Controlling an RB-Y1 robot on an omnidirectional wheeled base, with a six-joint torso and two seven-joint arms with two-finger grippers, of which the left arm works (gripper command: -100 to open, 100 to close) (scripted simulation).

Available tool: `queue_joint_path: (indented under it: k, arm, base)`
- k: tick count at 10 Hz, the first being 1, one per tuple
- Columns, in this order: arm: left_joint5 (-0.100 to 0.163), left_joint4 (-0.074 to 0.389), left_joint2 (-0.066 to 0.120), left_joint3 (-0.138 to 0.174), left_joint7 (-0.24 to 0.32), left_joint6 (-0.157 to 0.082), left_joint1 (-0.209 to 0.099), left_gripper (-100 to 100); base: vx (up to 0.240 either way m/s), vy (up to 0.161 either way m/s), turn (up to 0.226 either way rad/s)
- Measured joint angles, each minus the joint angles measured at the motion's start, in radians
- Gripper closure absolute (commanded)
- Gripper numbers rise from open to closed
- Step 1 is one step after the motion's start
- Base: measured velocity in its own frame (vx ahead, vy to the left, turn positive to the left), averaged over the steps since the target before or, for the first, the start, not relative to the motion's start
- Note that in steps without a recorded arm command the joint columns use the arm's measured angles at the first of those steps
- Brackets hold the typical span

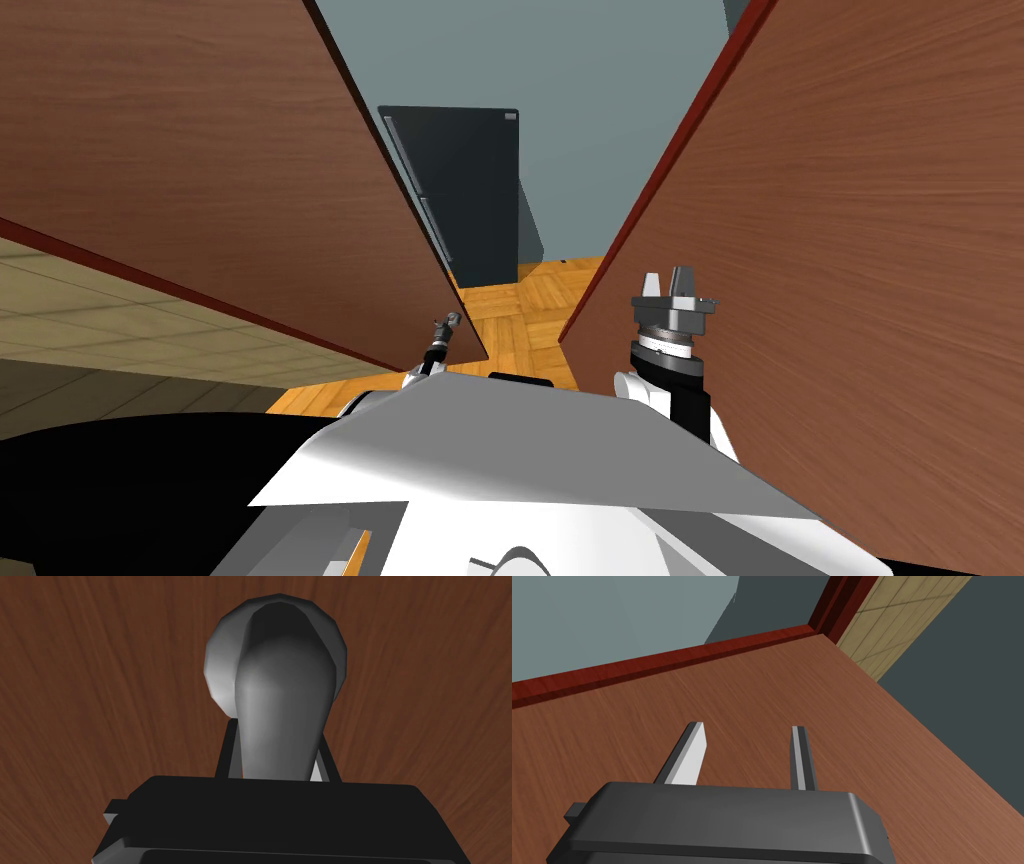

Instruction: Pull the door open

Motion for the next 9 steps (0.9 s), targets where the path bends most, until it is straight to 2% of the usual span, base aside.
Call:
queue_joint_path:
  k: [1,2,5,6,8,9]
  arm:
    - [-0.002,0.048,0.002,-0.002,0.002,-0.018,-0.024,100]
    - [-0.005,0.059,0.003,-0.002,0.004,-0.027,-0.025,100]
    - [-0.016,0.045,0.004,-0.003,0.012,-0.021,-0.018,100]
    - [-0.02,0.02,0.004,-0.002,0.015,-0.01,-0.005,100]
    - [-0.029,0.041,0.005,-0.006,0.022,-0.021,-0.019,100]
    - [-0.032,0.031,0.003,-0.006,0.024,-0.017,-0.013,100]
  base:
    - [-0.181,0.038,-0.141]
    - [-0.22,0.054,-0.194]
    - [-0.233,0.064,-0.209]
    - [-0.253,0.08,-0.185]
    - [-0.21,0.047,-0.125]
    - [-0.228,0.031,-0.102]
